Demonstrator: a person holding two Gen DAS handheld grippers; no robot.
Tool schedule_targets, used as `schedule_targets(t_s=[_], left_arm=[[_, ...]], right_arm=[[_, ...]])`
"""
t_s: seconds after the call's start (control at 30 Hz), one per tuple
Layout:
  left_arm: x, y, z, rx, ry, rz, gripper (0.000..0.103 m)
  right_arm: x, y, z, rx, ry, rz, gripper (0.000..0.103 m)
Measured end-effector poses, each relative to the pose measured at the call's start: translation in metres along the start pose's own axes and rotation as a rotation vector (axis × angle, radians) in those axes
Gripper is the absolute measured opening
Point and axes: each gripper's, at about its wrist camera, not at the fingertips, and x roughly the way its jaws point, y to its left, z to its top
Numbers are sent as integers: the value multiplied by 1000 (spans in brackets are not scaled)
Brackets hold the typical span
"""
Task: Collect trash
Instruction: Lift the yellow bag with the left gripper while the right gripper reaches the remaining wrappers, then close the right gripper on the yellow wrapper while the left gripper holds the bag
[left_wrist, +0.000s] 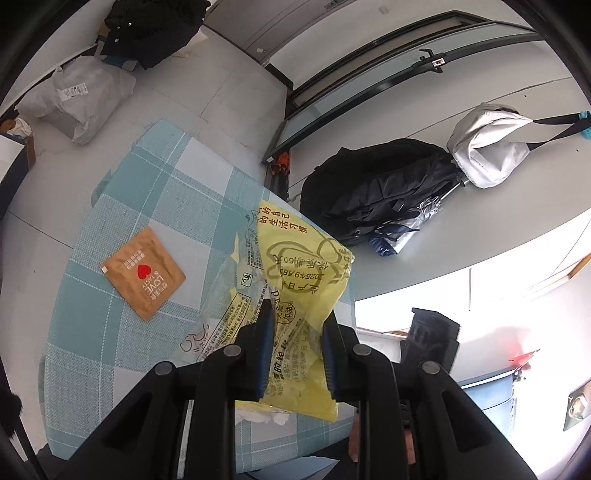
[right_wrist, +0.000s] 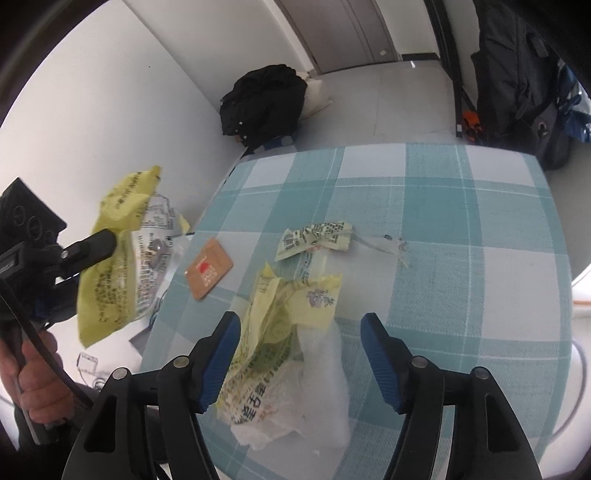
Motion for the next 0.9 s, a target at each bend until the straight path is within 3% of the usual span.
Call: schedule_targets(t_s=[0.27, 0.3, 0.4, 0.47, 0.53, 0.9], left_arm=[[-1, 2, 1, -1, 10, 3, 19], [-1, 2, 1, 0, 11, 6, 19], [0, 3, 2, -7, 20, 3, 19], [1, 3, 2, -3, 23, 12, 19], [2, 3, 3, -4, 24, 19, 19], [4, 2, 1, -6, 24, 37, 19]], right_arm=[[26, 8, 7, -33, 41, -63, 68], [27, 9, 7, -46, 44, -83, 65], [29, 11, 7, -82, 40, -106, 40], [26, 11, 7, -92, 29, -110, 38], [22, 12, 7, -108, 13, -104, 29], [-1, 24, 16, -142, -42, -70, 12]])
